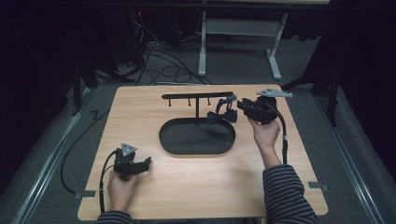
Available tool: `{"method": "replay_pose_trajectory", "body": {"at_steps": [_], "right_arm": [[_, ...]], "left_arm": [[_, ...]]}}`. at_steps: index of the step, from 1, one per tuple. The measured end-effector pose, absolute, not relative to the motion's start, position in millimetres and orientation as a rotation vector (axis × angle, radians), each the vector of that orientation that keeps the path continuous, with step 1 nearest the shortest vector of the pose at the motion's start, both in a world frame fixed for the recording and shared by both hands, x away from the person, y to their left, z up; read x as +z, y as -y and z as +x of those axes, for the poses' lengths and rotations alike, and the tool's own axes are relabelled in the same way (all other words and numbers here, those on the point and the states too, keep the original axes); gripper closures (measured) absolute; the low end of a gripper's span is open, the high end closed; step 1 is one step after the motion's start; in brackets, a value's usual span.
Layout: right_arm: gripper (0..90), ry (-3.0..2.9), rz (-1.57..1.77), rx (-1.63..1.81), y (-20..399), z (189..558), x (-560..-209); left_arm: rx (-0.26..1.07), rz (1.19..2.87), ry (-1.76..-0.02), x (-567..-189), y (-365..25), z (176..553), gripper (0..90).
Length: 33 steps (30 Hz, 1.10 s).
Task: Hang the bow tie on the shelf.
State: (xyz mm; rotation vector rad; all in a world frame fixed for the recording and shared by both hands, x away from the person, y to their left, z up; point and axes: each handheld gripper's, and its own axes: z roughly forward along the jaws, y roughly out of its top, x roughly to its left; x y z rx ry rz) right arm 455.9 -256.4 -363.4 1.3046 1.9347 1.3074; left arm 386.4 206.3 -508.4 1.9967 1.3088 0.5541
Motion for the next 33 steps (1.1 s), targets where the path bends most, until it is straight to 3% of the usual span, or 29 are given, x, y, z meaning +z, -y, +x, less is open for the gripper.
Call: {"method": "replay_pose_trajectory", "body": {"at_steps": [11, 33], "right_arm": [[62.9, -1.925, 1.316, 1.325, 269.0, 448.6, -361.8], [59.5, -1.936, 1.336, 1.316, 294.0, 425.7, -356.5]], "left_arm": [[0.556, 1.996, -1.309, -508.4, -206.3, 386.4, 19.9], [0.556, 1.996, -1.309, -508.4, -206.2, 386.4, 19.9]]}}
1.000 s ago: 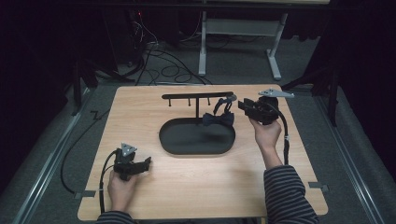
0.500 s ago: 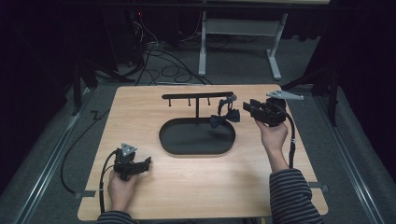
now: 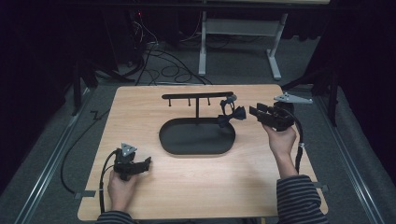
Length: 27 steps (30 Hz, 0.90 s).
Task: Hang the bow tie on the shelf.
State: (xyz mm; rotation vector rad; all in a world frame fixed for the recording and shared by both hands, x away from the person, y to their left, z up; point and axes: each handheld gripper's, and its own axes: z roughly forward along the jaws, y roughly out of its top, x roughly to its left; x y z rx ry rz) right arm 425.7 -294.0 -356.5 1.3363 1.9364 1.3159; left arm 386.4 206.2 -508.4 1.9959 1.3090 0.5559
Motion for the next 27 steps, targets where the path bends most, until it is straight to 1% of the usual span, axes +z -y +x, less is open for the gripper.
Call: {"method": "replay_pose_trajectory", "body": {"at_steps": [27], "right_arm": [[57.2, -1.937, 1.326, 1.294, 317.8, 391.8, -353.3]], "left_arm": [[0.556, 1.997, -1.309, -508.4, -206.3, 386.4, 19.9]]}}
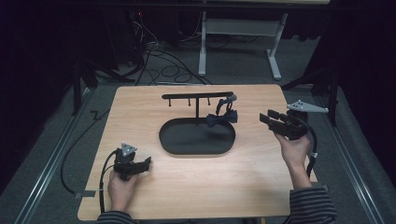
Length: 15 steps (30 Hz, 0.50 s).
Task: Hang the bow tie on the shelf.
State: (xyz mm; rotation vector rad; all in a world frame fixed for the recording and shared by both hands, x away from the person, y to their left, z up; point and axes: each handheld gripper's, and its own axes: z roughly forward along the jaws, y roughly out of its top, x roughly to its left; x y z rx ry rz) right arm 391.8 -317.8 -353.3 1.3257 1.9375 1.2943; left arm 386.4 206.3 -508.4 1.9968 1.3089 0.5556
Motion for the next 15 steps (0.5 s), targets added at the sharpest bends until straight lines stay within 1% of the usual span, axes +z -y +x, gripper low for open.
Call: {"method": "replay_pose_trajectory", "body": {"at_steps": [15], "right_arm": [[56.6, -1.947, 1.329, 1.285, 325.0, 373.7, -357.5]], "left_arm": [[0.555, 1.997, -1.309, -508.3, -206.3, 386.4, 19.9]]}}
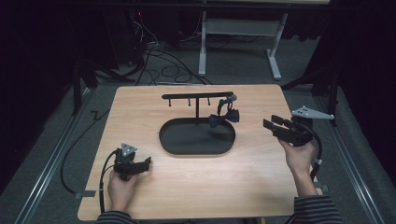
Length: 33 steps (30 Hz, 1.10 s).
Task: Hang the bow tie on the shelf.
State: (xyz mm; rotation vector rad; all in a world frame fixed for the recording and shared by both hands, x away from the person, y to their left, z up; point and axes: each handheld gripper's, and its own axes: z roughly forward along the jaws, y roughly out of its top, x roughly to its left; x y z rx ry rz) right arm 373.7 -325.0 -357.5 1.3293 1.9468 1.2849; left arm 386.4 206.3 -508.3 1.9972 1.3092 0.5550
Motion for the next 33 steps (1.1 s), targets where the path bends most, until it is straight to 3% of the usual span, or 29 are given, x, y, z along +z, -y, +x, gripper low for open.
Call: {"method": "replay_pose_trajectory", "body": {"at_steps": [33], "right_arm": [[57.0, -1.925, 1.35, 1.342, 334.2, 343.0, -371.1]], "left_arm": [[0.555, 1.998, -1.309, -508.3, -206.3, 386.4, 19.9]]}}
